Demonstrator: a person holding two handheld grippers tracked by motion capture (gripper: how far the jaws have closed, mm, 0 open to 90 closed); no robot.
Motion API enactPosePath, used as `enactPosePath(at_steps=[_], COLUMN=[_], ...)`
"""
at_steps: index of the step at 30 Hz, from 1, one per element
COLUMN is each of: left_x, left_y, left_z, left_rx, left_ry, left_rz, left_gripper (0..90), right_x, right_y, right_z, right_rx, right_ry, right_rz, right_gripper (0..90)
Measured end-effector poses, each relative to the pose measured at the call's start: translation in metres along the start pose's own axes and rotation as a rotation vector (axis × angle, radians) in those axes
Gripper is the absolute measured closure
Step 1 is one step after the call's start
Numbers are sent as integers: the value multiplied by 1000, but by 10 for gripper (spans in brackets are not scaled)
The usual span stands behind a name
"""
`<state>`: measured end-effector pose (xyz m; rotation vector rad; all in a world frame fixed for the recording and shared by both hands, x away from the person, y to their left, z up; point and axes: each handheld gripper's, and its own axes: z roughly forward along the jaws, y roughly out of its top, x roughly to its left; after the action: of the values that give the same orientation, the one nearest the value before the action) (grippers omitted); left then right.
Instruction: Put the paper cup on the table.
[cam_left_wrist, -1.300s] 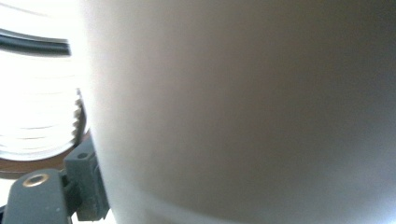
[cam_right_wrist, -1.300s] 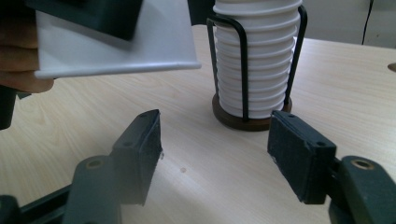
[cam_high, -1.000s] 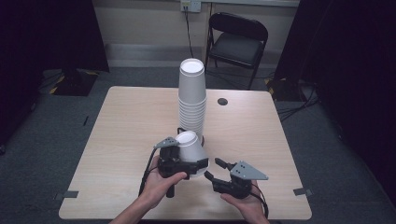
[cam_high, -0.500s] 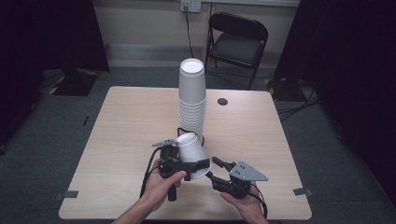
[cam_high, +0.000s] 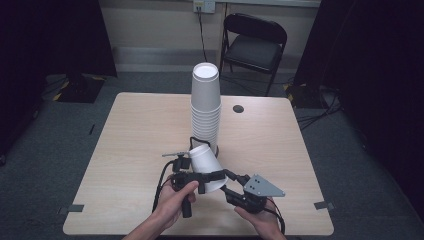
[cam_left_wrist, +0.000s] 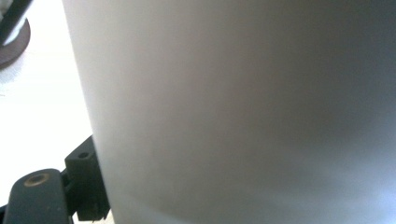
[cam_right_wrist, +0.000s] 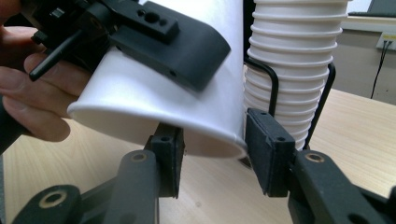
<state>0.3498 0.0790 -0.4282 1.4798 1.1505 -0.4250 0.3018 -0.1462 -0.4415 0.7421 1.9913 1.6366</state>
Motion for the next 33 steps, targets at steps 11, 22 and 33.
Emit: enactPosePath(at_steps=[11,22,33], left_x=[-2,-8,-5], left_y=[-8,-11,-8], left_z=[8,12,16], left_rx=[31,38,-7], left_ry=[-47,-76,-87], left_rz=[-45,-32,12], left_gripper=[125,120,99], right_x=[-1,0,-6], right_y=[-1,-2,-1], right_z=[2,5,1], right_rx=[-27,-37,-38], right_ry=[-16,-57,-126], right_rz=[-38,-86,-94], right_gripper=[649,720,842])
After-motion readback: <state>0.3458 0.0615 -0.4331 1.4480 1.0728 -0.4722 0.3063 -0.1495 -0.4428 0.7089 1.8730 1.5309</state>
